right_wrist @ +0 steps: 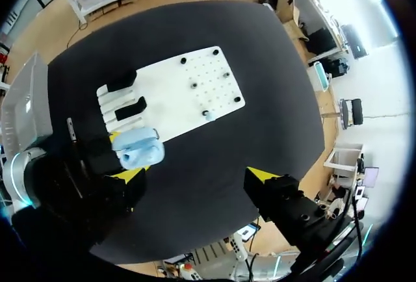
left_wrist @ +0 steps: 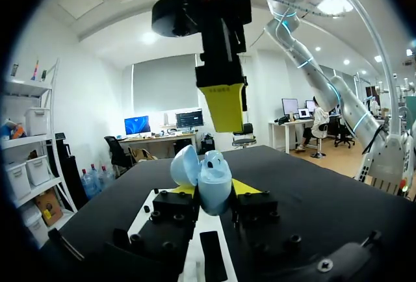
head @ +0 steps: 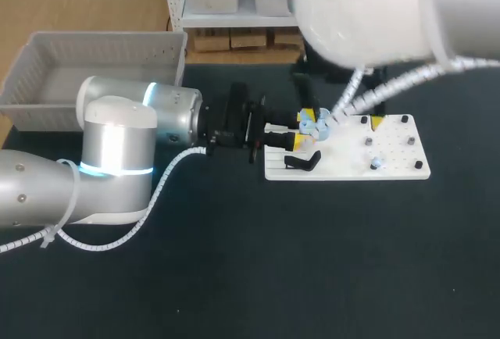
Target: Pick up each earbud case from the left stands, insert the matching earbuds, close the lid, and place the case in the box.
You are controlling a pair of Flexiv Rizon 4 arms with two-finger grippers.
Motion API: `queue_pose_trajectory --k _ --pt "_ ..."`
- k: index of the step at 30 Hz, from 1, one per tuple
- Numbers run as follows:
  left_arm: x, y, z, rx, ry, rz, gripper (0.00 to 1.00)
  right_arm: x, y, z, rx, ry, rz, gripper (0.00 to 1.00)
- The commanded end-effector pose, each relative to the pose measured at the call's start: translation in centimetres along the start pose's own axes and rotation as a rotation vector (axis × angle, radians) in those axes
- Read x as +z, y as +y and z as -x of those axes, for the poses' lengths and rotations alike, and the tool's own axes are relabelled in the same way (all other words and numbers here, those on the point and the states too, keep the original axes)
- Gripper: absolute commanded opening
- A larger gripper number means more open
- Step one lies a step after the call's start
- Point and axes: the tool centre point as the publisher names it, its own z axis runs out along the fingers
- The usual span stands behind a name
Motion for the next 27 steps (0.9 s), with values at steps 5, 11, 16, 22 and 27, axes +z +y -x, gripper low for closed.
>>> queue_pose_trajectory --k 5,11,16,22,27 --pt "0.0 -0.2 0.0 0.004 -0.001 0.008 0.00 2.4 -5.7 0.5 0.056 -0.098 0.286 1.00" --pt "0.0 -0.2 0.0 0.004 -0.001 0.008 0.00 3.5 -6.4 1.2 0.036 -0.083 0.296 1.00" --pt "0.0 -0.2 0.0 0.004 -0.001 0.008 0.00 4.6 -5.9 1.7 -0.036 -0.091 0.257 1.00" --pt "0.0 -0.2 0.0 0.004 -0.001 0.008 0.00 6.3 -5.1 2.3 -0.117 -0.140 0.173 1.00" --pt "0.0 -0.2 0.0 0.004 -0.001 0.008 0.00 8.4 -4.5 2.9 -0.148 -0.164 0.133 1.00"
